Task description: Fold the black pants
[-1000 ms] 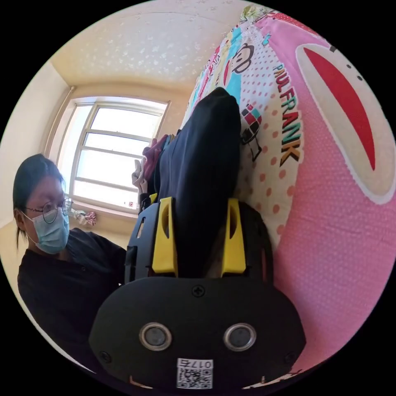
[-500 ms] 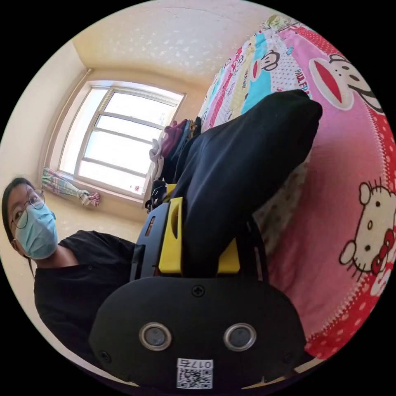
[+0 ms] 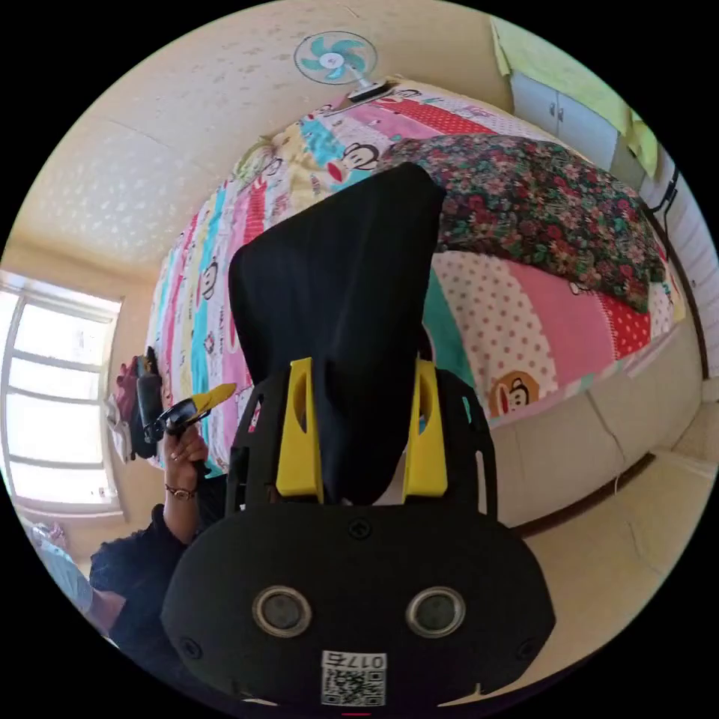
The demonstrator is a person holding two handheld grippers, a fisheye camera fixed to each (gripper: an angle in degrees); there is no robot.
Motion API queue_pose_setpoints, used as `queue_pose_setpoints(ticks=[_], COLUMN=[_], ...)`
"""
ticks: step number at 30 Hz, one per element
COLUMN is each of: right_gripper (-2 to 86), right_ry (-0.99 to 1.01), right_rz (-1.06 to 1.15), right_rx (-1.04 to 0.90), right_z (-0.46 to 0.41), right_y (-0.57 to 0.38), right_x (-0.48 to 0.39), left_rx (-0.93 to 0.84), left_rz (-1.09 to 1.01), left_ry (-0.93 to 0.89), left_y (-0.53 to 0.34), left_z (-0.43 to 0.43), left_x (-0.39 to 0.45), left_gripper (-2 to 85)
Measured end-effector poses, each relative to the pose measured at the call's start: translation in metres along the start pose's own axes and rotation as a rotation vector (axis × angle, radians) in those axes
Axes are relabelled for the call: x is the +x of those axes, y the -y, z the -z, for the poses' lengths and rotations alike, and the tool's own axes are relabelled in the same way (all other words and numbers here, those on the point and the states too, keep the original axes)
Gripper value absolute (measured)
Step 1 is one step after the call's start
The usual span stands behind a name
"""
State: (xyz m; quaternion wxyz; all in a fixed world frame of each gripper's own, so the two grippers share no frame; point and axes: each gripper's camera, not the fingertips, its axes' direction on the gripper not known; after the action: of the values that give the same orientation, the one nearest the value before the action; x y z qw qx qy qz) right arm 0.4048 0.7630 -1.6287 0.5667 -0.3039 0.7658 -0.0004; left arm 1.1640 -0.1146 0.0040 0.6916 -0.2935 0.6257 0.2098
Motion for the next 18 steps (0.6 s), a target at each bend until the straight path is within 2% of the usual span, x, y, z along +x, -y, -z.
queue_pose_setpoints(ticks=[2,4,5,7,9,11,13,15,18], right_gripper=[18.7,20.3,20.8,21.8,23.9,26.5,27.1,28.0,28.7], right_ry=[-0.244,-0.416,-0.42,-0.262,-0.095,0.064,0.128,0.144,0.07], right_rz=[-0.068,-0.068,-0.036,0.09,0.203,0.33,0.431,0.477,0.479], right_rx=[0.029,0.054,0.077,0.107,0.138,0.14,0.121,0.094,0.127], right_z=[-0.002,-0.018,-0.037,-0.071,-0.11,-0.167,-0.215,-0.259,-0.329], right_y=[-0.022,-0.041,-0.052,-0.066,-0.077,-0.086,-0.091,-0.095,-0.105], right_x=[0.005,-0.011,-0.03,-0.072,-0.128,-0.216,-0.287,-0.35,-0.422], left_rx=[0.031,0.098,0.121,0.262,0.356,0.427,0.462,0.475,0.441], left_rz=[-0.037,-0.028,-0.01,0.079,0.128,0.162,0.213,0.266,0.416], left_ry=[0.072,0.342,0.41,0.618,0.75,0.908,1.051,1.12,1.181], left_y=[-0.031,-0.079,-0.091,-0.134,-0.155,-0.164,-0.164,-0.162,-0.162], left_z=[0.02,0.074,0.09,0.162,0.206,0.235,0.251,0.251,0.234], left_x=[-0.021,-0.051,-0.058,-0.081,-0.086,-0.084,-0.087,-0.1,-0.148], left_gripper=[18.6,22.4,23.3,25.0,26.6,28.3,31.3,33.2,34.5])
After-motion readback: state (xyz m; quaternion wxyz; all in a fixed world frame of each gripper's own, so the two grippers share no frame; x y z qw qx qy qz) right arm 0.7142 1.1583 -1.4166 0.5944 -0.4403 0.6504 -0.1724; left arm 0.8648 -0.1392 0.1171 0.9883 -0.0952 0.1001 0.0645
